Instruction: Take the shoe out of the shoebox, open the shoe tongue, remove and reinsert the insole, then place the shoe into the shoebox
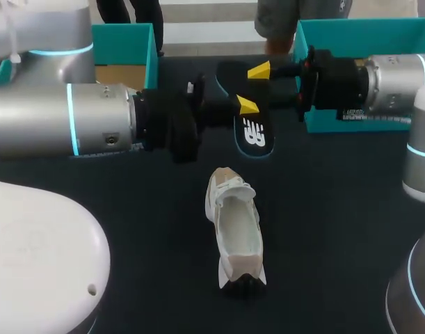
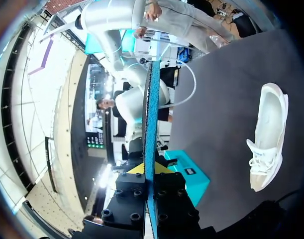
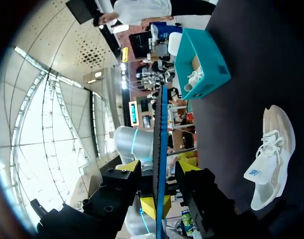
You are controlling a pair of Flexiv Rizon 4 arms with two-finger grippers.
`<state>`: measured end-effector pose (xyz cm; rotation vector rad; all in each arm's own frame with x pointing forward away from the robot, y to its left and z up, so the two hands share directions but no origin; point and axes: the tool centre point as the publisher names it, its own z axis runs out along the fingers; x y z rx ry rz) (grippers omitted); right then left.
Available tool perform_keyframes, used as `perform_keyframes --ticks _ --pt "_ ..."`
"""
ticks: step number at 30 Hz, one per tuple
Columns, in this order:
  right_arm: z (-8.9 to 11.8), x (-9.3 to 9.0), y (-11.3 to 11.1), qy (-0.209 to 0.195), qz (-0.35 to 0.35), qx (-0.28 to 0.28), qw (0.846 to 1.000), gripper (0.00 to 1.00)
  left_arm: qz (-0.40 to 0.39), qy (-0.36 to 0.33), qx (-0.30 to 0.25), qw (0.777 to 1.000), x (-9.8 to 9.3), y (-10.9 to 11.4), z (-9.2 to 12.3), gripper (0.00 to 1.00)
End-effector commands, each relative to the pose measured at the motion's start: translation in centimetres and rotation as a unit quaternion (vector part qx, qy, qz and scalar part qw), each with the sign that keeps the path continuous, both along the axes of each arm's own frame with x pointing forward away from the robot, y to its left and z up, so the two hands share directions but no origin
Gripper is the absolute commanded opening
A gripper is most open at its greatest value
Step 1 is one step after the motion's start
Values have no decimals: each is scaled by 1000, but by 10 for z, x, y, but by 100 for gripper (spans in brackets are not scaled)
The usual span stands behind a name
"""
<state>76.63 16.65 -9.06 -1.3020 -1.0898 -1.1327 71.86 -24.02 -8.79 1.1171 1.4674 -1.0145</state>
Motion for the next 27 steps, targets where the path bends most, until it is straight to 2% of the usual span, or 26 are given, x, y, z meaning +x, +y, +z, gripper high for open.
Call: perform_keyframes --ticks 1,6,12,22,23,24,25,26,27 --pt "-1 -3 1 2 3 -1 1000 42 2 -6 -6 1000 2 0 0 0" --pt "-6 -4 0 5 4 -5 1000 30 2 -5 -8 1000 0 2 0 0" --pt "-6 -3 -1 5 1 -5 1000 0 -1 -2 -9 1000 -3 -1 -2 0" --pt "-5 -5 -3 4 1 0 1000 0 6 6 -18 1000 -3 -3 -4 0" --pt "-5 -4 -4 4 1 0 1000 0 8 7 -19 1000 -4 -3 -4 8" --pt "-6 -4 -4 3 0 -1 1000 0 10 8 -18 1000 -4 -2 -4 33" --pt "-7 -4 -4 3 0 -1 1000 0 13 7 -17 1000 -4 -1 -4 46" --pt "-8 -3 -4 3 0 -3 1000 0 16 9 -17 1000 -4 0 -4 87" --pt "-8 -2 -5 2 -1 -3 1000 0 18 11 -18 1000 -5 1 -4 100"
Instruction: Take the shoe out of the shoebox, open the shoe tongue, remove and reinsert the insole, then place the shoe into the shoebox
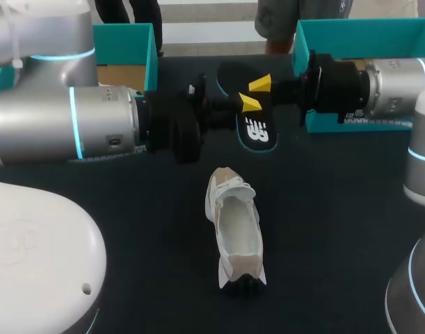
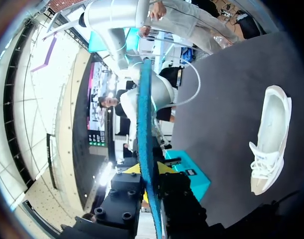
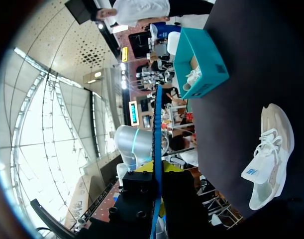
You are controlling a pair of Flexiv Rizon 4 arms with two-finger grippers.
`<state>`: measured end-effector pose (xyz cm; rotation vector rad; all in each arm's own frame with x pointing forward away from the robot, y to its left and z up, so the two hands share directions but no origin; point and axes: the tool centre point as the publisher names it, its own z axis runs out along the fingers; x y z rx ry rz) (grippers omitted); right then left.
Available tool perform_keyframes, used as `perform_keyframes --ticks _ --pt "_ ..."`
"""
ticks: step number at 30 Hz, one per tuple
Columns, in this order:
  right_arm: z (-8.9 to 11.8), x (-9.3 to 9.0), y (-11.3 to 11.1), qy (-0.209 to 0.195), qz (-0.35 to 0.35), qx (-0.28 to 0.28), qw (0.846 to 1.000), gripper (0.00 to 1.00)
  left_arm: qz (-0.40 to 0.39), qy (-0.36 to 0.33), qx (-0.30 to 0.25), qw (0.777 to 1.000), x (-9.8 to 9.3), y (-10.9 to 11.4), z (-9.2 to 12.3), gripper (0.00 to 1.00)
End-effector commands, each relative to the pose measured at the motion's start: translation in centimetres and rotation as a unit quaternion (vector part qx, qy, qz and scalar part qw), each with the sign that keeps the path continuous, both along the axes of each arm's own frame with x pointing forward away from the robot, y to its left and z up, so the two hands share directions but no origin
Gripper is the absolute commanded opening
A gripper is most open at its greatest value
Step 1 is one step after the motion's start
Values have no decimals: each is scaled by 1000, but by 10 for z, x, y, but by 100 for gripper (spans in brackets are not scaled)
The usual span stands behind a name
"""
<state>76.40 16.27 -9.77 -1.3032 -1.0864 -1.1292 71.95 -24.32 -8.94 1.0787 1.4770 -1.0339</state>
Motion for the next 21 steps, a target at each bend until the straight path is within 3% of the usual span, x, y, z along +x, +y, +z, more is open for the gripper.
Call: perform_keyframes --ticks 1,10,15,21 --pt "-1 0 -1 -1 -1 -4 1000 0 14 0 -8 1000 -6 5 -3 100" --pt "-7 7 -5 -39 12 -8 999 0 34 24 -14 999 -8 18 1 100" --pt "-23 6 -10 -39 17 -24 999 0 33 59 29 997 -9 24 -2 100" --pt "-27 5 -12 -36 16 -31 999 0 119 109 -4 987 4 36 -7 100"
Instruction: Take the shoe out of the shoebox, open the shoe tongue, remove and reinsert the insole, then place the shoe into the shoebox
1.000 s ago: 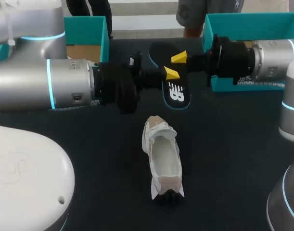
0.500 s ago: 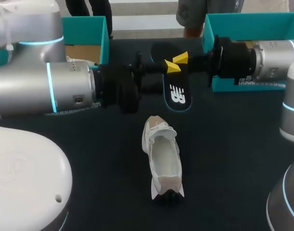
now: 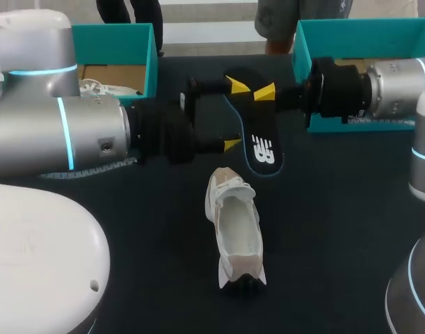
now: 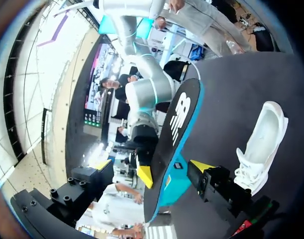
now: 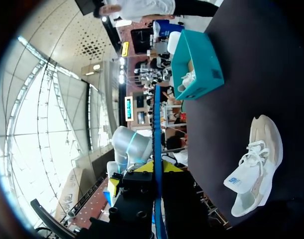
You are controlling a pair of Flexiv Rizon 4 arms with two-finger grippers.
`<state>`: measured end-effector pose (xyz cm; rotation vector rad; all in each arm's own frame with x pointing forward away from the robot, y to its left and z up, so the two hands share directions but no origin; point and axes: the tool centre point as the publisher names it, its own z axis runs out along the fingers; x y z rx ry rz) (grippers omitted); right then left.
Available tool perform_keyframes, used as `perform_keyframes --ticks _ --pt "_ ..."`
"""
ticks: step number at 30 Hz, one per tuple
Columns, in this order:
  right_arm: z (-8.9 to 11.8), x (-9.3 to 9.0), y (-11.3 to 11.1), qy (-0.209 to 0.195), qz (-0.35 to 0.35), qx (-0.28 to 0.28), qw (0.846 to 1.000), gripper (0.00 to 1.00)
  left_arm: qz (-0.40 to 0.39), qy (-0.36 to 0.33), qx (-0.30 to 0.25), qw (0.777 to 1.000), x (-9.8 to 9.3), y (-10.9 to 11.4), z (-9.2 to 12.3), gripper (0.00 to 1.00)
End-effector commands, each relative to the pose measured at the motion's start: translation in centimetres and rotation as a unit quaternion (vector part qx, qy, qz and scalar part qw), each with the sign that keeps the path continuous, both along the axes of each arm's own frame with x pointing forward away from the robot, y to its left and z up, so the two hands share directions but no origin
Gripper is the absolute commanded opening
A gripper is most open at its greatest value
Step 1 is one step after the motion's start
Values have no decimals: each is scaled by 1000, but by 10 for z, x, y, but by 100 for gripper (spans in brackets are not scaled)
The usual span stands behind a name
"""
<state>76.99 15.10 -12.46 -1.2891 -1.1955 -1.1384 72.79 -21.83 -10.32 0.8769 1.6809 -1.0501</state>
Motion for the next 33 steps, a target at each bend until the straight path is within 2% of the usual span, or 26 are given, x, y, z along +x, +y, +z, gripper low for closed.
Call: perform_keyframes --ticks 1,11,17,21,22,28,33 --pt "0 -1 0 0 -1 -5 1000 0 59 27 -13 998 -2 13 6 100" --pt "-1 -1 0 -1 -2 -8 1000 0 159 66 -45 984 13 26 11 100" --pt "-1 -2 0 1 -3 -7 1000 0 276 95 -92 952 33 38 8 100" --pt "-2 -3 -1 3 -3 -7 1000 0 315 114 -97 937 43 42 9 100" --pt "-1 -3 -1 3 -3 -6 1000 0 327 111 -85 935 45 43 10 100" --pt "-2 -4 -2 5 -5 -4 1000 0 368 127 -86 917 52 49 8 100" --pt "-3 -4 -3 7 -5 -6 1000 0 361 173 -85 912 58 48 8 100"
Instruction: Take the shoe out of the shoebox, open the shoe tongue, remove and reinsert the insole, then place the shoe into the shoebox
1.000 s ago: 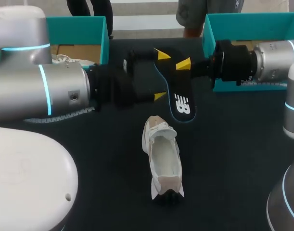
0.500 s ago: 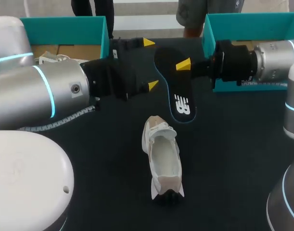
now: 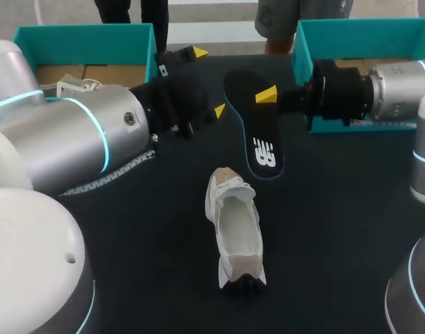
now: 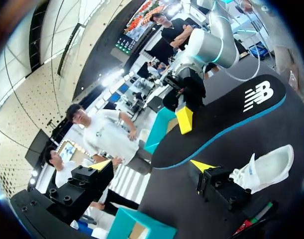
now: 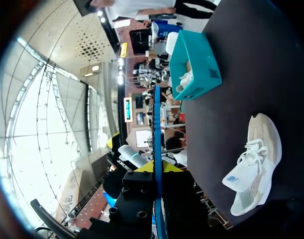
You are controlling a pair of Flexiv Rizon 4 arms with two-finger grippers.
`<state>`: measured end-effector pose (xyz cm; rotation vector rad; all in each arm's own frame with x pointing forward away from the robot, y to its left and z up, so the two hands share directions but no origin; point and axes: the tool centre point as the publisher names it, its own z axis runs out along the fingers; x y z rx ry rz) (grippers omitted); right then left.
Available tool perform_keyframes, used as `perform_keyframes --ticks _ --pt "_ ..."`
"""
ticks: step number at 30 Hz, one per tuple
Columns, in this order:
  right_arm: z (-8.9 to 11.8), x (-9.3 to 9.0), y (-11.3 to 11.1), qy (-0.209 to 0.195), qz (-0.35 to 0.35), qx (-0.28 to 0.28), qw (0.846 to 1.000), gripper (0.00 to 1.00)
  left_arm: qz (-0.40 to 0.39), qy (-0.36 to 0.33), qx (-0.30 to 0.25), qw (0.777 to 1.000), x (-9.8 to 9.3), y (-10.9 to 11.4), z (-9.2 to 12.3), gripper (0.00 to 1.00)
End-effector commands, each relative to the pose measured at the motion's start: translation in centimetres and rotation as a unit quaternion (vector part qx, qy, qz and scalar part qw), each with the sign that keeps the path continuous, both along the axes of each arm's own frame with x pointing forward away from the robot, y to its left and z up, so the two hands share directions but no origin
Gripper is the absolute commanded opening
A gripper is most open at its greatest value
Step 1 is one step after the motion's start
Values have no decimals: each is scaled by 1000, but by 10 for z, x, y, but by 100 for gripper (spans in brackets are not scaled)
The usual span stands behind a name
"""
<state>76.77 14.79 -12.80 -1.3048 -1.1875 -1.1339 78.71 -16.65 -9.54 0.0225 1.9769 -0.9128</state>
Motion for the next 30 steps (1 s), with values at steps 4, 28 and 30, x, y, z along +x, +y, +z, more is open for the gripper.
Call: perform_keyframes --ticks 4,28,30 --pt "0 -1 0 3 0 -2 1000 0 48 13 -1 999 3 -5 -3 100" --pt "-9 -6 -14 8 -5 14 1000 0 41 88 1 995 13 -5 -4 100" --pt "-10 -7 -14 8 -6 16 1000 0 43 104 0 994 16 -3 -5 100"
